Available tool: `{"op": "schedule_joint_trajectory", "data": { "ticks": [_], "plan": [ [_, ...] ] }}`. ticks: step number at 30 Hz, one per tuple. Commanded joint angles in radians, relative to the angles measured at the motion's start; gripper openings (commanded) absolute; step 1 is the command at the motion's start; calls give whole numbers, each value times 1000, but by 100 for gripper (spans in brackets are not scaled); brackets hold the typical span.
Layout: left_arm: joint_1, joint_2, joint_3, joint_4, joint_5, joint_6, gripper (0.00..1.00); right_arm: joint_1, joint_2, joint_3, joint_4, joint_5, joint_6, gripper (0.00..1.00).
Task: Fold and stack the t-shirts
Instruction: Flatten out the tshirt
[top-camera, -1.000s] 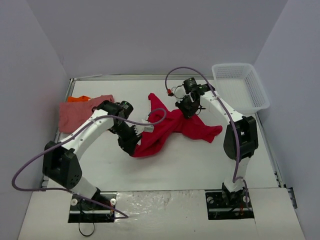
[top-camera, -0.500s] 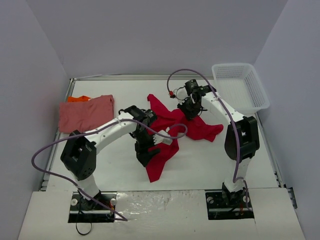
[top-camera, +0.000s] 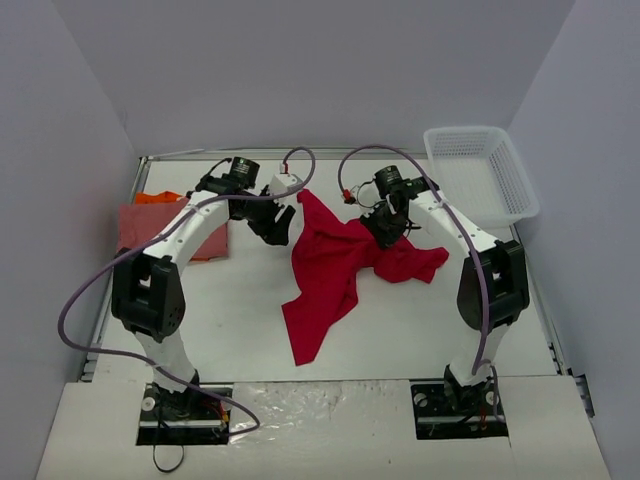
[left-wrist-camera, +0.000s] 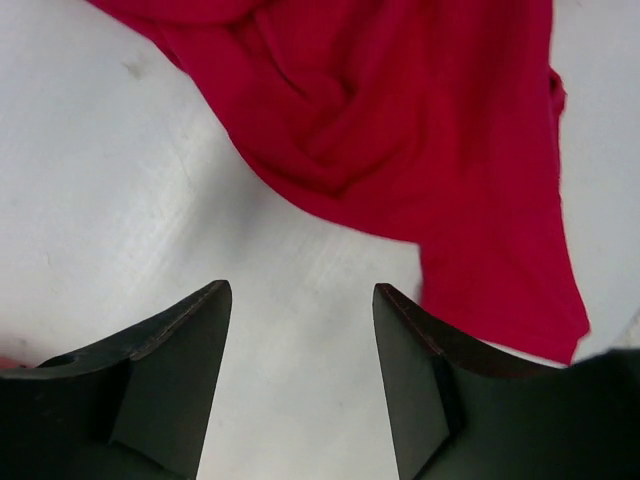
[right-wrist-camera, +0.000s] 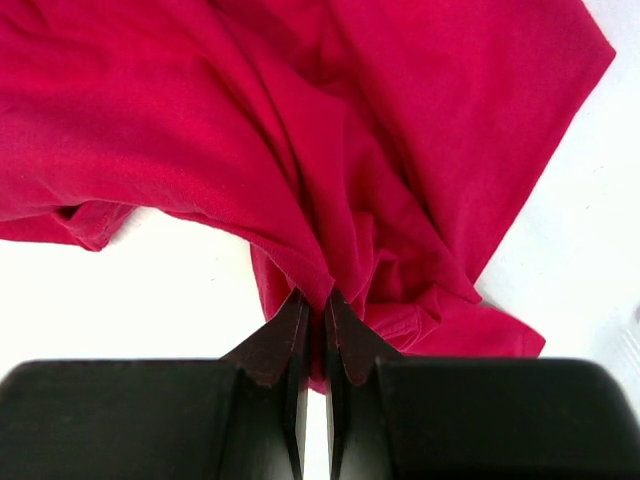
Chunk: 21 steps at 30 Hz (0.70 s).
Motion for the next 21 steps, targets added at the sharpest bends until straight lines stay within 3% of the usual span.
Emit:
{"op": "schedule_joint_trajectory", "data": {
  "ticks": [1,6,12,21],
  "plan": [
    [-8,55,29,226,-11,-52,57,-12,-42,-13,-54,-27,6,0],
    [-8,200,133,351,-12,-66,58,-17,-12,-13,-77,-76,-5,0],
    [7,378,299,451,-113,-251,57,-20,-6,-27,-88,-81,-16,0],
    [7,536,466,489,-248,-339,57,-20,10,-49,-92,-95,-30,0]
  ]
}}
